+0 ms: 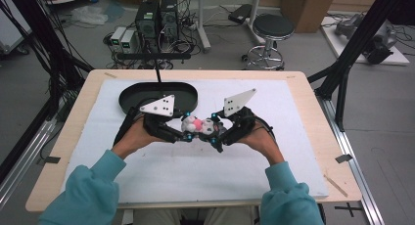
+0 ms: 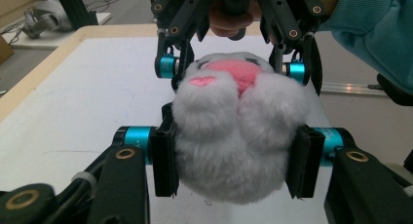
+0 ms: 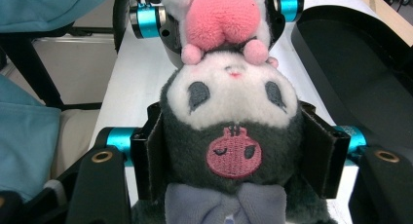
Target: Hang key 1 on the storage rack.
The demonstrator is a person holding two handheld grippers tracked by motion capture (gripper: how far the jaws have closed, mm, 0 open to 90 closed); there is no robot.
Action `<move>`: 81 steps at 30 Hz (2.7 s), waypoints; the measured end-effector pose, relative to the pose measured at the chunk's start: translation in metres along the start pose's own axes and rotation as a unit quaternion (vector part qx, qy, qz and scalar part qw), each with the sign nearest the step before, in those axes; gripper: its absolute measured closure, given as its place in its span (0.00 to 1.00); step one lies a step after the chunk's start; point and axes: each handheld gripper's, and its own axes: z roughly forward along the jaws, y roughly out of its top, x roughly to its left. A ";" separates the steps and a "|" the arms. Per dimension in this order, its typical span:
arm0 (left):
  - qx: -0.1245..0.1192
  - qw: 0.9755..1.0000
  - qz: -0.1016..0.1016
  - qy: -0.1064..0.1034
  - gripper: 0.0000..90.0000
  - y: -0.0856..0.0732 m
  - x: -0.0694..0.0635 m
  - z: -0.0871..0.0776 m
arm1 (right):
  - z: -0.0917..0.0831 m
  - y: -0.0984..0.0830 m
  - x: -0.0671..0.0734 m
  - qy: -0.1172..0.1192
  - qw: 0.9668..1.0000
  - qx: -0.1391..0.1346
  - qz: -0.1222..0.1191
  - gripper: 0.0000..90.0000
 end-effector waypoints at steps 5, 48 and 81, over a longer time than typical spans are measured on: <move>0.000 1.000 0.005 0.007 0.58 0.001 -0.002 0.000 | -0.001 0.000 -0.001 0.001 1.000 -0.003 0.000 0.41; -0.025 0.960 -0.080 0.269 0.59 -0.015 0.031 -0.120 | -0.083 -0.072 0.029 -0.218 0.955 -0.169 0.111 0.01; -0.012 0.895 -0.123 0.428 0.60 -0.026 0.060 -0.168 | -0.094 -0.133 0.055 -0.308 0.918 -0.205 0.144 0.01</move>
